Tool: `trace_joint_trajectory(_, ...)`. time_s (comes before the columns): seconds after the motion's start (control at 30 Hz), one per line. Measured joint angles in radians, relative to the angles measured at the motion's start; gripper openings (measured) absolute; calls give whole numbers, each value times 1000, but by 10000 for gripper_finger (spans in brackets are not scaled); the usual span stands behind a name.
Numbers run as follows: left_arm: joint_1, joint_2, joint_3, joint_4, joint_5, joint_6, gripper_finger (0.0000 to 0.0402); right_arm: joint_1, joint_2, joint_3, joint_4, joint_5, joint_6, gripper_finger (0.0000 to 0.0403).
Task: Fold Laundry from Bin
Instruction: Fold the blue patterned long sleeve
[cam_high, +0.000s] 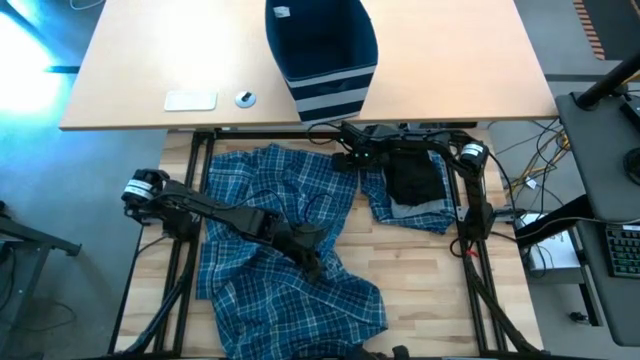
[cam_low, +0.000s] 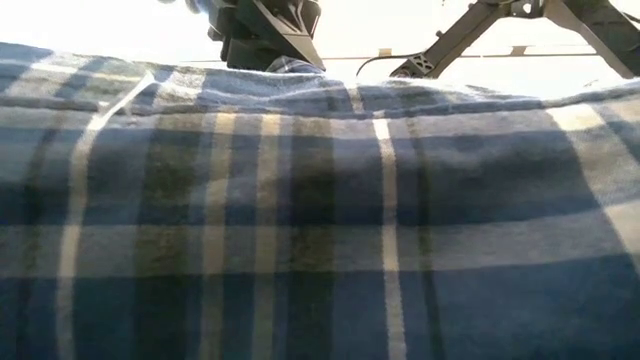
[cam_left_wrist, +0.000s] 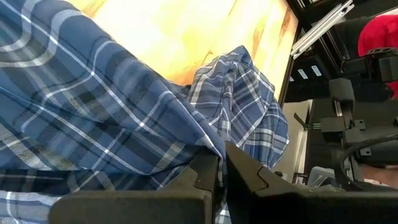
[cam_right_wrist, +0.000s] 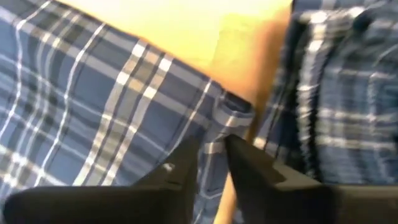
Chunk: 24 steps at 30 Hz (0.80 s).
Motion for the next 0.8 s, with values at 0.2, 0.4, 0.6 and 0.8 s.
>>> trace_joint_trajectory(0.2,0,0,0,0,-1,-3,0,-12,0,0,42,76,-73,13)
trace_joint_trajectory(0.4,5,4,0,3,-75,12,0,-59,1,41,89,77,-148,9)
trace_joint_trajectory(0.6,69,89,0,71,-90,47,0,-119,1,139,89,79,-263,8)
trace_joint_trajectory(0.8,138,241,1,323,-83,89,0,-132,1,250,89,61,-397,8)
